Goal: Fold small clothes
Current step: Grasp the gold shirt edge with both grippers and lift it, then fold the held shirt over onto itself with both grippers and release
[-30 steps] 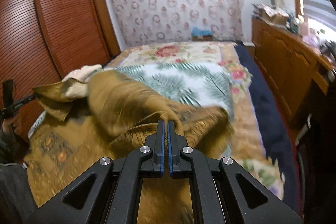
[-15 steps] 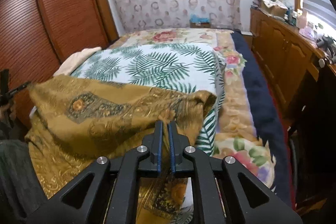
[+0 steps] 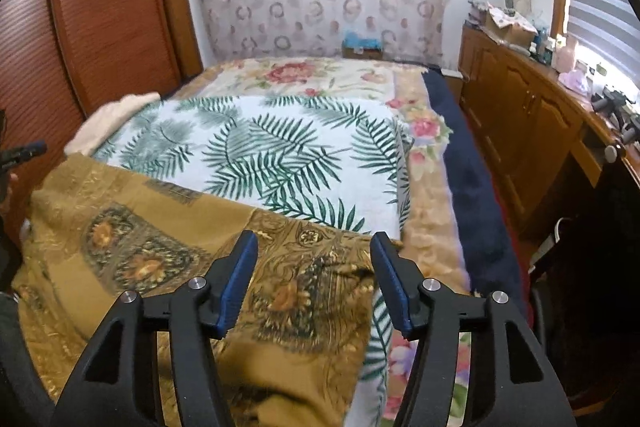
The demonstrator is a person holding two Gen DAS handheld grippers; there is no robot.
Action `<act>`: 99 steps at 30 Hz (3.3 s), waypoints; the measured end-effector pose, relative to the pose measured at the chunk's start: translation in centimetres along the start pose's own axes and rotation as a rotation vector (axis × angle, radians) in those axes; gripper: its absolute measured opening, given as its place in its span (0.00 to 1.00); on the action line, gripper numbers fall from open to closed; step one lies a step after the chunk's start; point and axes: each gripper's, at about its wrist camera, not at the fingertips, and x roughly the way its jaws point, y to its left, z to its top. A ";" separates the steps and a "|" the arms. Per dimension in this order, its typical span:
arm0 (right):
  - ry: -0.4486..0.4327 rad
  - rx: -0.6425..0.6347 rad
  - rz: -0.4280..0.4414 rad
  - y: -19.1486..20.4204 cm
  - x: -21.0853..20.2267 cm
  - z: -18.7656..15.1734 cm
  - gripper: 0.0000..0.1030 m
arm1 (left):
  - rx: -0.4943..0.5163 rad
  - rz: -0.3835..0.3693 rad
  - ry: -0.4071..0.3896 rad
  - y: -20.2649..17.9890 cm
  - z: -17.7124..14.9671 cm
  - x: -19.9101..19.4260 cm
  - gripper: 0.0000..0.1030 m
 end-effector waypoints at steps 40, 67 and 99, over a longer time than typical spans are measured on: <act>0.142 0.050 -0.063 -1.9 4.7 -2.5 0.46 | -0.082 -0.077 0.119 1.4 -2.5 5.4 0.25; -0.494 -0.180 -0.078 4.3 -13.5 16.4 0.03 | -0.045 -0.012 -0.510 4.0 13.8 -13.5 0.04; 0.080 0.011 -0.018 4.7 11.0 6.4 0.54 | -0.014 -0.008 0.022 1.7 1.2 4.5 0.41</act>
